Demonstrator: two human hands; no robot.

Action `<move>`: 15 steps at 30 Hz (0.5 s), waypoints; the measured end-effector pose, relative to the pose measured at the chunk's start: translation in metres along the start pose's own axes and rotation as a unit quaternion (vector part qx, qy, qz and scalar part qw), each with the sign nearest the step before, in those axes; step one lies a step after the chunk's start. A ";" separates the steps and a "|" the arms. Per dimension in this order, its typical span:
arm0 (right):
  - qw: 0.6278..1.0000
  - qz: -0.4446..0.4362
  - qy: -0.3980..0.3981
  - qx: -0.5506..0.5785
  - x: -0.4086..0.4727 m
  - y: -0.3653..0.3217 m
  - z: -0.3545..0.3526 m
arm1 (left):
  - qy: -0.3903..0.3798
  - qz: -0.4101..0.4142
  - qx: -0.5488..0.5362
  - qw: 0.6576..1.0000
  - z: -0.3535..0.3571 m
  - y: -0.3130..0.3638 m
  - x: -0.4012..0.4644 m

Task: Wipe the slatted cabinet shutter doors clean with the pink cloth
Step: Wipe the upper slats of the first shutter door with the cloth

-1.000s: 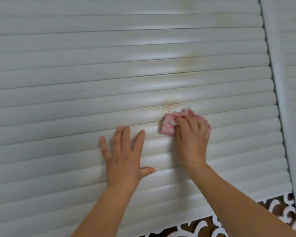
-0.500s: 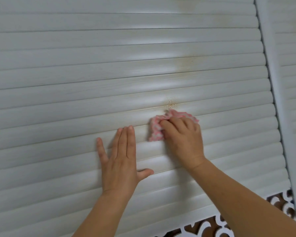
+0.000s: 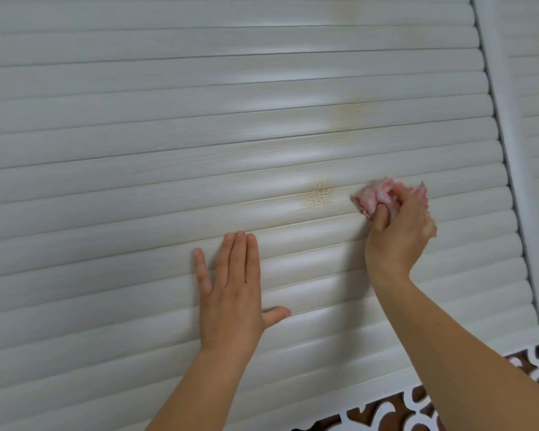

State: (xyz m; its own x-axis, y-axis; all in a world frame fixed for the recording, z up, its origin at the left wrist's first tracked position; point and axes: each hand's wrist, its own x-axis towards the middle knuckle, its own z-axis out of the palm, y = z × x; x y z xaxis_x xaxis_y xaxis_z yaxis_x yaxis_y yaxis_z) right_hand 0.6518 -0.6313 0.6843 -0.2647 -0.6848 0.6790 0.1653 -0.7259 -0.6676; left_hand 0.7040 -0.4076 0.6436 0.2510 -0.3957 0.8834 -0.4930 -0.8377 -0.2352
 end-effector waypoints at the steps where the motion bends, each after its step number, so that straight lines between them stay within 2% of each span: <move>1: 0.999 -0.031 -0.003 0.013 -0.006 -0.007 0.003 | 0.002 0.003 -0.001 1.000 0.001 -0.001 0.000; 6: 0.972 -0.227 -0.051 0.022 -0.038 -0.036 0.025 | 0.011 0.012 -0.006 1.000 0.004 -0.003 0.000; 10: 0.949 -0.313 -0.041 -0.020 -0.065 -0.053 0.035 | 0.015 0.014 -0.018 1.000 0.005 -0.004 -0.001; 15: 0.912 -0.395 -0.067 -0.083 -0.089 -0.072 0.037 | 0.037 0.004 -0.052 0.998 0.006 -0.003 -0.003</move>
State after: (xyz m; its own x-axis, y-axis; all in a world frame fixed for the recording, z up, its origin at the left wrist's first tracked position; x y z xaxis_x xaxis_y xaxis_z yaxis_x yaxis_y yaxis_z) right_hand 0.6989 -0.5206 0.6831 -0.1190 0.0389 0.9921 -0.1762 -0.9842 0.0174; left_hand 0.7097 -0.4061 0.6396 0.1862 -0.3703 0.9101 -0.5788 -0.7898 -0.2029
